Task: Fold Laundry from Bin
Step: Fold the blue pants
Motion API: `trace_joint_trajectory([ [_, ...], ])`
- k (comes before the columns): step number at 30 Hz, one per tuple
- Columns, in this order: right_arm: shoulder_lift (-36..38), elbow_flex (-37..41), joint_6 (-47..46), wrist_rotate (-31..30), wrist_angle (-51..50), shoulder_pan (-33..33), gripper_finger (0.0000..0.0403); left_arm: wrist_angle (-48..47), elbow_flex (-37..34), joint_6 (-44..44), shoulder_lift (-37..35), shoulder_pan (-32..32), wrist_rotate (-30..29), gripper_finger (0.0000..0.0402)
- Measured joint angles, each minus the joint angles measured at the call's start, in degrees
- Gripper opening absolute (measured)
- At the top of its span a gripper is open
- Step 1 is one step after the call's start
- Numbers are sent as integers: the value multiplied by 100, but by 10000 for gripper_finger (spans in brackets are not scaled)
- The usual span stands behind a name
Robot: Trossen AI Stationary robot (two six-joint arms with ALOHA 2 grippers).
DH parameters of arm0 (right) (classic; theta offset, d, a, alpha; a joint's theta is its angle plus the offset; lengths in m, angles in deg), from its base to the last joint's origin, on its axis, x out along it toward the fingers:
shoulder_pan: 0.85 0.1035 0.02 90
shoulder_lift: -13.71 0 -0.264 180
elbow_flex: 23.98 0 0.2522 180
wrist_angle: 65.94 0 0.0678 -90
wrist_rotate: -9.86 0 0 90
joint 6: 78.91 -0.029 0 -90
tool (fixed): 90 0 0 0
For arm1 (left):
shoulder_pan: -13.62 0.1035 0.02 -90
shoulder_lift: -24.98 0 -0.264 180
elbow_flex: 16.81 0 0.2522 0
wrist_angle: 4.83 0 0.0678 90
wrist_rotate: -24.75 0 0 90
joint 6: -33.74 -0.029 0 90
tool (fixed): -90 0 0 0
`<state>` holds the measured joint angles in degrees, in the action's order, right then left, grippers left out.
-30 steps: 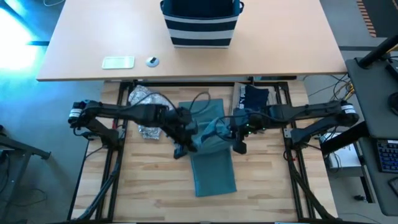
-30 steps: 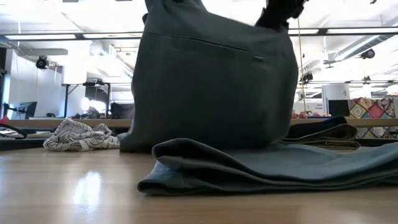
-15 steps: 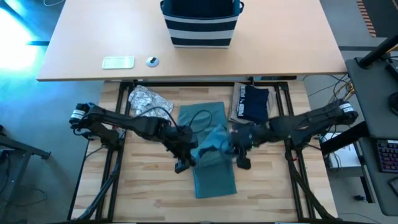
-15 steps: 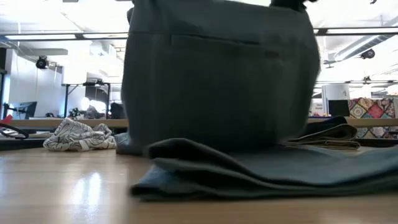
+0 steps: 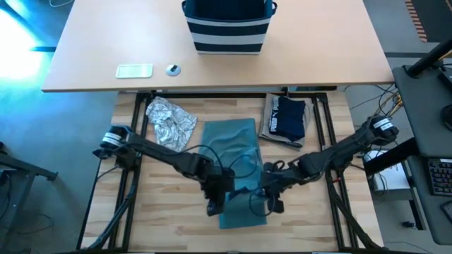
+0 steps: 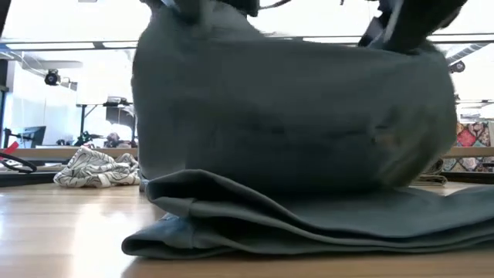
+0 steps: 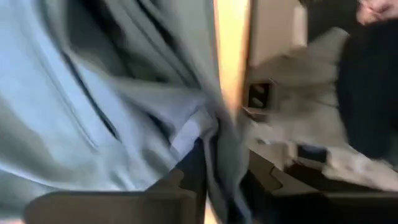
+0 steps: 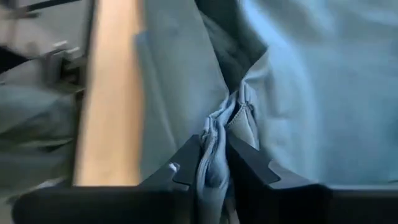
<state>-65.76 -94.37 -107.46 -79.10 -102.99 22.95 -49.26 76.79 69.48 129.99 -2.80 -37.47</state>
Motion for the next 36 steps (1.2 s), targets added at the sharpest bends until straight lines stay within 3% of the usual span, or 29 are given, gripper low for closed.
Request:
trace_joint_trajectory([
  [8, -102, -373, -168, 856, -246, 366, 166, -290, 260, 88, -30, -73, 1370, 138],
  [11, -2, -602, -82, 552, -582, 422, 203, -330, 303, 143, -53, -123, 1481, 163],
  [14, 112, -839, -82, -214, -680, 459, 222, -344, 308, 132, -61, -163, 1415, 174],
  [18, -68, -801, -140, -1136, -708, 488, 225, -553, 301, 41, -70, -162, 175, 173],
  [22, -557, -564, -464, -1265, -466, 609, 215, -689, 255, -70, 27, -146, -1536, 166],
  [24, -873, -526, -697, -1260, -476, 760, 211, -661, 158, -86, 126, -132, -2038, 163],
  [27, -1410, -534, -1150, -1143, -487, 1066, 208, -473, -208, -88, 313, -75, -2416, 162],
  [30, -1865, -718, -1637, -628, -503, 1382, 208, -55, -648, -36, 457, 56, -2518, 162],
  [36, -1997, -1368, -2173, -254, -717, 1722, 207, 246, -958, -70, 472, 277, -2554, 161],
])
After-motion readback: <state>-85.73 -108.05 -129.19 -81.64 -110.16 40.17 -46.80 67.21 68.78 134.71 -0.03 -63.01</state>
